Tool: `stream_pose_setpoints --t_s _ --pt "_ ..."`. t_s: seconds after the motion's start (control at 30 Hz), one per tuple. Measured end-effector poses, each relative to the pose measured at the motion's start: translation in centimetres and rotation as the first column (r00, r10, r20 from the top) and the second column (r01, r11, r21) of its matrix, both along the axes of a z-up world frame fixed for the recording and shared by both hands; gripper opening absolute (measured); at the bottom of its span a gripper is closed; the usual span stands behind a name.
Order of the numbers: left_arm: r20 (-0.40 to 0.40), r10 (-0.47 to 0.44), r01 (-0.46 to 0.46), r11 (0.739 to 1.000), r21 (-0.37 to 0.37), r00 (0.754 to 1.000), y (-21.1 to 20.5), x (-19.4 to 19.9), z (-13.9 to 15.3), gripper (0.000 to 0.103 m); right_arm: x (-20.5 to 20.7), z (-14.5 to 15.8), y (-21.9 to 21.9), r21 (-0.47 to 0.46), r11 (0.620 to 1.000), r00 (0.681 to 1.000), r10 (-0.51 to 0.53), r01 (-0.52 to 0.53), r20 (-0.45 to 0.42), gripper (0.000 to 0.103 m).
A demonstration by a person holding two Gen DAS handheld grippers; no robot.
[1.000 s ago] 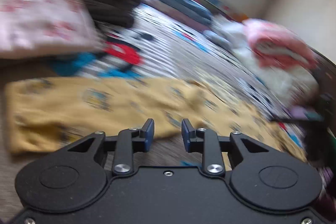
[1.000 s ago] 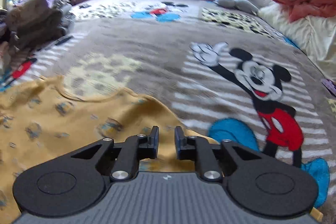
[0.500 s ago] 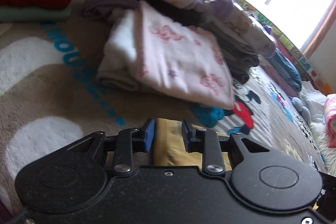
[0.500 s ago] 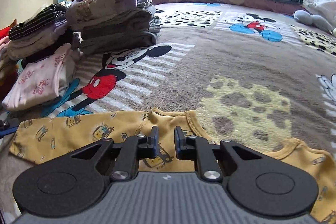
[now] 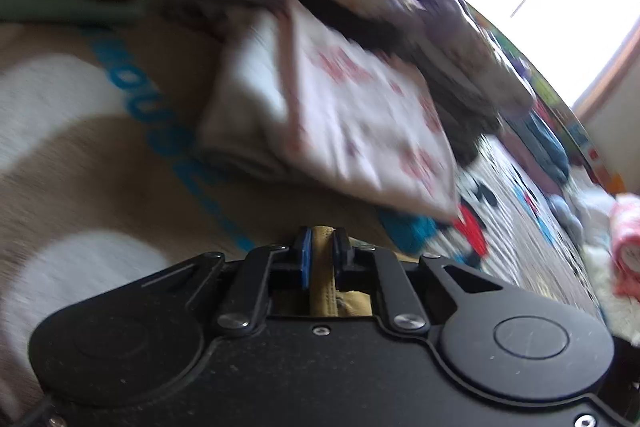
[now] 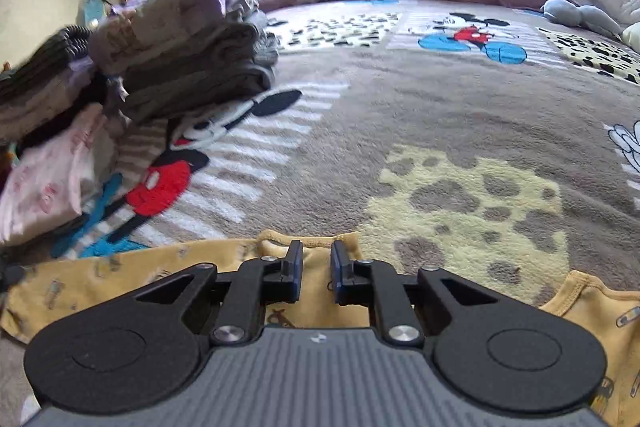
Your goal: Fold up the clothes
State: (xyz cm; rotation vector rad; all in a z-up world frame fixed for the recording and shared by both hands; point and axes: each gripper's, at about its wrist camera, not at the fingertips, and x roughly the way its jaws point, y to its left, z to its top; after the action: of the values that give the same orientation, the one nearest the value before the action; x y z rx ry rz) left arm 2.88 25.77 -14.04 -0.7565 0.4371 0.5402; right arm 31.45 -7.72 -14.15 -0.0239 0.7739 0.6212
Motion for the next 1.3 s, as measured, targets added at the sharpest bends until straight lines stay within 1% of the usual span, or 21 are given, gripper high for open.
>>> stream_pose_setpoints --t_s 0.03,0.17,0.27,0.33,0.43,0.47,0.5,0.57,0.6,0.67,0.73,0.8,0.9,0.97,1.03,1.13,1.17,1.2,1.23,1.27,1.3 --pt "-0.001 -0.001 0.001 1.0 -0.005 1.0 0.1 0.0 -0.1 0.009 0.2 -0.3 0.1 -0.015 1.0 1.0 -0.007 0.007 0.001 0.0" --pt "-0.004 -0.001 0.001 1.0 -0.004 1.0 0.1 0.2 -0.3 0.009 0.3 -0.4 -0.2 -0.003 1.0 1.0 -0.011 0.011 0.006 0.0" --pt "0.022 0.001 -0.001 1.0 -0.017 1.0 0.2 -0.2 -0.1 0.009 0.1 -0.3 0.0 -0.025 1.0 1.0 -0.006 0.006 0.023 0.0" --pt "0.05 -0.001 0.001 1.0 -0.012 0.999 0.1 -0.6 0.3 0.009 -0.2 0.1 0.2 -0.036 0.999 0.999 -0.001 0.003 0.044 0.0" --pt "0.052 0.003 -0.003 1.0 0.011 0.999 -0.3 -0.6 0.5 0.009 -0.6 0.4 0.9 -0.067 0.998 0.997 0.026 -0.021 0.073 0.004" --pt "0.052 0.004 -0.005 1.0 0.019 0.999 -0.4 -0.6 0.5 0.009 -0.5 0.1 1.2 -0.095 0.995 0.997 0.034 -0.027 0.07 0.001" --pt "0.013 0.007 -0.006 1.0 -0.004 1.0 -0.2 -0.2 -0.1 0.009 -0.4 -0.2 1.4 -0.117 0.993 0.997 0.034 -0.026 0.071 0.0" --pt "-0.016 0.011 -0.012 1.0 -0.01 1.0 0.0 0.1 -0.5 0.014 -0.2 -0.4 1.5 -0.119 0.993 0.997 0.026 -0.018 0.069 0.0" --pt "-0.015 0.019 -0.019 1.0 0.007 1.0 -0.1 0.0 -0.1 0.014 -0.3 -0.2 1.6 -0.118 0.993 0.997 0.021 -0.012 0.073 0.0" --pt "-0.003 0.04 -0.04 0.998 0.047 0.999 -0.5 -0.4 0.6 0.021 -0.8 0.4 1.9 -0.127 0.992 0.995 0.027 -0.014 0.099 0.002" --pt "0.003 0.049 -0.049 0.998 0.031 0.999 -0.4 -0.7 0.7 0.022 -1.9 1.2 2.1 -0.129 0.991 0.988 0.053 -0.035 0.143 0.005" --pt "0.007 0.051 -0.052 0.995 0.08 0.999 -1.2 -1.2 1.4 0.022 -3.3 2.1 2.0 -0.12 0.991 0.982 0.081 -0.061 0.173 0.005" --pt "0.027 -0.027 0.022 0.984 0.178 0.999 -3.7 -1.1 2.9 0.022 -5.8 3.3 2.1 -0.098 0.989 0.97 0.129 -0.111 0.206 0.005" --pt "0.009 -0.121 0.117 0.974 0.193 0.993 -5.3 0.1 2.8 0.022 -7.0 3.0 2.9 -0.117 0.981 0.964 0.173 -0.152 0.201 0.005" --pt "-0.099 -0.19 0.204 0.966 0.16 0.977 -6.0 1.9 1.4 0.024 -7.5 2.4 3.5 -0.144 0.976 0.967 0.186 -0.162 0.177 0.005" --pt "-0.154 -0.206 0.234 0.952 0.197 0.966 -6.5 2.5 0.8 0.025 -8.0 1.4 4.1 -0.177 0.972 0.975 0.179 -0.154 0.134 0.007" --pt "-0.139 -0.221 0.247 0.945 0.213 0.965 -6.9 2.5 1.1 0.026 -8.3 1.4 4.1 -0.176 0.973 0.976 0.175 -0.151 0.128 0.007" --pt "-0.117 -0.24 0.261 0.938 0.229 0.964 -7.2 2.3 1.5 0.028 -8.9 2.0 3.5 -0.145 0.979 0.976 0.165 -0.144 0.143 0.008" --pt "-0.095 -0.259 0.275 0.93 0.245 0.961 -7.6 2.2 2.0 0.038 -9.6 2.5 2.7 -0.119 0.984 0.976 0.152 -0.134 0.157 0.01" --pt "-0.107 -0.265 0.284 0.924 0.255 0.958 -8.0 2.3 1.9 0.046 -10.2 2.9 1.7 -0.105 0.987 0.978 0.136 -0.12 0.16 0.013" --pt "-0.145 -0.27 0.298 0.924 0.241 0.952 -8.1 2.7 1.2 0.046 -10.7 3.1 0.4 -0.089 0.991 0.981 0.115 -0.102 0.157 0.015"
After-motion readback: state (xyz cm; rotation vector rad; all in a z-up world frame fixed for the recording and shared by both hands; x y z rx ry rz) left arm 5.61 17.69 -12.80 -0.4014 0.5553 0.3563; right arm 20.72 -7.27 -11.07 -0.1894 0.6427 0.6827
